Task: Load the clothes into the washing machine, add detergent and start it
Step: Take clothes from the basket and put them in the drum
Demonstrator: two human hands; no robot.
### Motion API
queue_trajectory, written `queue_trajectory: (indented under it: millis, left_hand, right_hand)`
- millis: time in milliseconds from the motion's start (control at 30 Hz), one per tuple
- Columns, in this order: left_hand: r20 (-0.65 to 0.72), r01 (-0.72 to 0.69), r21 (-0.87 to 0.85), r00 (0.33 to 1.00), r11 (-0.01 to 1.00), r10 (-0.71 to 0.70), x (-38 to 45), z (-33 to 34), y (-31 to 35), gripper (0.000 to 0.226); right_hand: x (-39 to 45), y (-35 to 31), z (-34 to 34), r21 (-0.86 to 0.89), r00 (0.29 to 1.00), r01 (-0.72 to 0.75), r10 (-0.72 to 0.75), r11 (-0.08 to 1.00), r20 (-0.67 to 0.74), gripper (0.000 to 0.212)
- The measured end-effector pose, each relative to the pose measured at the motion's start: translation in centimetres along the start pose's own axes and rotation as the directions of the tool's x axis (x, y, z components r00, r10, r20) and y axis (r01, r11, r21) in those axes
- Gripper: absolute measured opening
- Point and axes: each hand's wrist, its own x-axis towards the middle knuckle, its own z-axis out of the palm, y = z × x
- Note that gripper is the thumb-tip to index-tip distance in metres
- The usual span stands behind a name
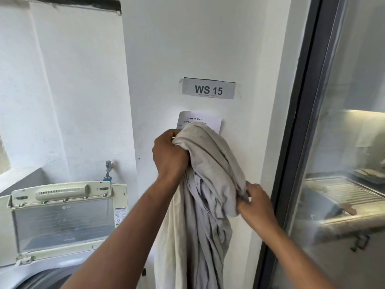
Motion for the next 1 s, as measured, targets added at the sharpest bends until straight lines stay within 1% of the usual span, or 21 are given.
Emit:
queue_trajectory:
  millis: [33,67,133,167,233,267,300,333,367,400,500,533,567,600,667,700,767,833,900,967,1000]
  left_hand:
    - [0.005,-0.005,0.008,1.0,1.0,0.005,0.0,0.0,0.4,0.028]
    - [0.011,-0.012,0.019,1.0,1.0,0.012,0.0,0.0,0.9,0.031]
    - [0.02,-0.031,0.055,0.999,0.998,0.03,-0.1,-0.1,1.6,0.036]
    - [0.024,-0.042,0.071,0.999,0.997,0.041,-0.2,-0.1,2.1,0.038]
    - [0.038,-0.068,0.082,0.997,0.994,0.065,-0.2,0.3,3.0,0.034]
    - [0.048,-0.088,0.078,0.995,0.993,0.085,-0.2,0.6,3.6,0.028]
    - [0.061,-0.122,0.065,0.991,0.99,0.118,-0.4,1.1,4.2,0.023]
    - [0.077,-0.158,0.05,0.985,0.986,0.154,-0.6,1.6,4.7,0.024]
    - [0.098,-0.187,0.038,0.978,0.982,0.183,-1.0,2.0,5.1,0.028]
    - [0.124,-0.215,0.028,0.97,0.976,0.21,-1.5,2.4,5.4,0.031]
    - [0.211,-0.288,-0.024,0.935,0.957,0.286,-2.7,2.9,5.4,0.038]
    - [0.243,-0.307,-0.051,0.919,0.95,0.31,-2.7,2.7,5.1,0.043]
    - [0.276,-0.329,-0.076,0.9,0.941,0.337,-2.7,2.4,4.7,0.047]
    - [0.309,-0.351,-0.096,0.879,0.932,0.363,-2.6,1.9,4.1,0.052]
    - [0.369,-0.375,-0.098,0.847,0.922,0.383,-2.9,0.6,2.1,0.066]
    - [0.382,-0.385,-0.073,0.841,0.92,0.382,-3.4,-0.2,0.5,0.074]
    - [0.384,-0.369,0.007,0.859,0.929,0.338,-5.1,-1.6,-3.3,0.094]
    - [0.405,-0.292,0.127,0.888,0.948,0.219,-7.5,-2.6,-7.0,0.125]
    - [0.412,-0.163,0.225,0.91,0.961,0.057,-9.5,-2.8,-9.3,0.149]
    - [0.369,-0.025,0.243,0.927,0.97,-0.069,-10.6,-2.3,-9.8,0.153]
    - [0.331,0.024,0.232,0.938,0.972,-0.102,-10.6,-2.1,-9.8,0.146]
  right_hand:
    - [-0.4,-0.3,0.4,-0.043,0.999,0.031,-0.031,0.999,0.014,0.04]
    - [-0.9,-1.0,0.4,0.01,0.999,0.054,-0.054,0.998,-0.009,0.057]
    - [-2.0,-3.2,0.0,0.218,0.989,0.143,-0.131,0.966,-0.066,0.086]
    - [-2.7,-4.5,0.0,0.279,0.979,0.204,-0.199,0.938,-0.045,0.094]
    - [-3.9,-6.5,1.0,0.228,0.959,0.253,-0.275,0.94,0.069,0.114]
    - [-4.2,-6.9,2.0,0.158,0.957,0.247,-0.266,0.956,0.115,0.127]
    - [-4.4,-7.1,3.1,0.115,0.962,0.228,-0.242,0.967,0.128,0.137]
    - [-4.3,-7.3,4.2,0.095,0.972,0.201,-0.211,0.975,0.105,0.142]
    - [-4.0,-7.3,5.2,0.089,0.98,0.183,-0.189,0.979,0.066,0.139]
    - [-3.6,-7.4,5.9,0.078,0.984,0.177,-0.179,0.981,0.015,0.127]
    - [-2.0,-7.1,7.0,0.071,0.968,0.208,-0.194,0.976,-0.159,0.061]
    - [-1.6,-7.1,7.0,0.112,0.961,0.21,-0.183,0.971,-0.208,0.044]
    - [-1.2,-7.2,6.7,0.17,0.956,0.2,-0.155,0.965,-0.249,0.035]
    - [-0.7,-7.4,6.3,0.241,0.956,0.177,-0.109,0.954,-0.271,0.037]
    - [0.4,-7.7,5.6,0.408,0.965,0.084,0.027,0.909,-0.259,0.049]
    - [1.0,-8.0,5.2,0.49,0.962,0.034,0.104,0.871,-0.251,0.051]
    - [2.4,-8.7,4.3,0.656,0.944,-0.023,0.232,0.755,-0.234,0.05]
    - [3.4,-9.8,3.3,0.792,0.93,-0.032,0.308,0.609,-0.199,0.039]
    - [4.1,-11.0,2.2,0.896,0.927,-0.04,0.352,0.442,-0.132,0.034]
    - [4.7,-11.8,1.6,0.946,0.925,-0.079,0.376,0.315,-0.048,0.034]
    - [4.8,-12.1,1.5,0.955,0.925,-0.107,0.379,0.278,-0.007,0.034]
